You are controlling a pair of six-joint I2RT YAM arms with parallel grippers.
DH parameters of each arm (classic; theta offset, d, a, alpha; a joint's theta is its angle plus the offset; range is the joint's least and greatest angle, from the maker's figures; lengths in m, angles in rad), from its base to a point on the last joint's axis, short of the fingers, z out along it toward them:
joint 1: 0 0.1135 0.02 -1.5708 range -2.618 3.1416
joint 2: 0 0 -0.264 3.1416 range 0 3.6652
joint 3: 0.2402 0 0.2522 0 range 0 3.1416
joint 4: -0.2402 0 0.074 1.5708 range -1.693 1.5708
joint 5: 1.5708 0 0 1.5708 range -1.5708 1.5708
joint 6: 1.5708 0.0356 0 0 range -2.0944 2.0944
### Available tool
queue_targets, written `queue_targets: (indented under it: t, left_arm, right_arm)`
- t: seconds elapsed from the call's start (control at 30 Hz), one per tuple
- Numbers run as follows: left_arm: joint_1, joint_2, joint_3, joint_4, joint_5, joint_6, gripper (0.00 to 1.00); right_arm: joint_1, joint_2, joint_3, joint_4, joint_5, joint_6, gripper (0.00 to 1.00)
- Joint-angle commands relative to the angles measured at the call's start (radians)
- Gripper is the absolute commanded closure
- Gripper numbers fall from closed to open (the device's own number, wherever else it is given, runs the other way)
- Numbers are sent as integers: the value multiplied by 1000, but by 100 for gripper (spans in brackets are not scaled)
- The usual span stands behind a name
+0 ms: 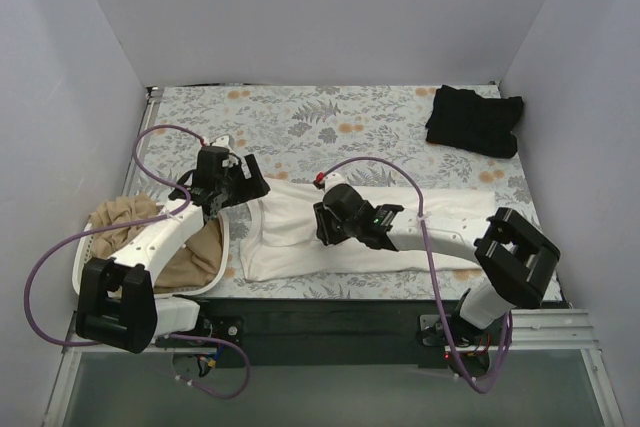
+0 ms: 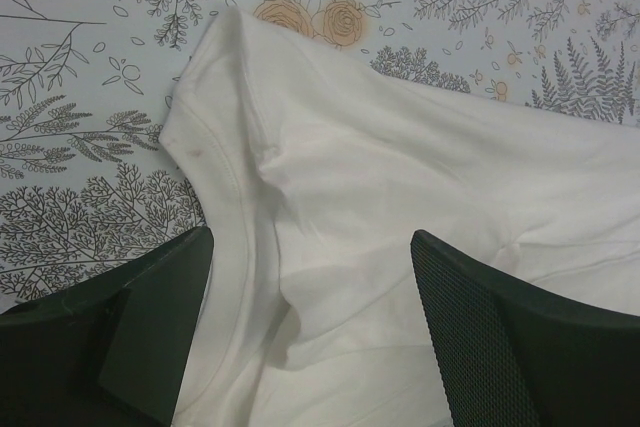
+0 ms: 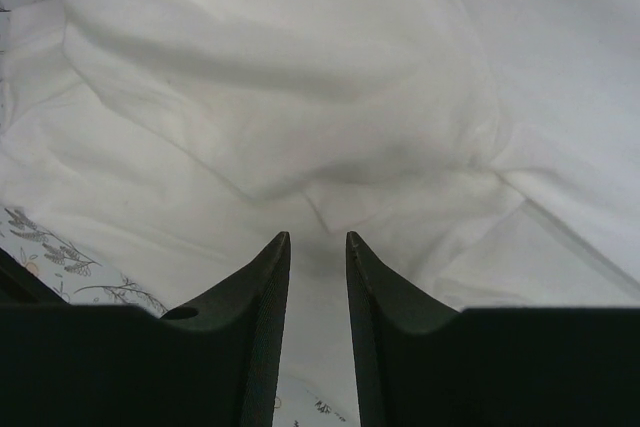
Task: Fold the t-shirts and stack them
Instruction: Fold the tshirt
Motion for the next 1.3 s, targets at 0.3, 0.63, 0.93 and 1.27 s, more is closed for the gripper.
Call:
queue_targets:
  t: [0.3, 0.63, 0.93, 1.27]
  left_arm:
    - [-14, -20, -6, 17, -7, 3, 21]
    - [-31, -24, -12, 14, -29, 6, 21]
    - [-51, -30, -14, 6, -50, 9, 21]
    - [-92, -47, -15, -9, -115, 15, 21]
  right_arm:
    - [3, 90, 0, 33, 37, 22, 65]
    - [5, 144, 25, 60, 34, 24, 64]
    - [5, 167, 42, 63, 61, 22, 68]
    - [5, 140, 63, 54, 70, 27, 98]
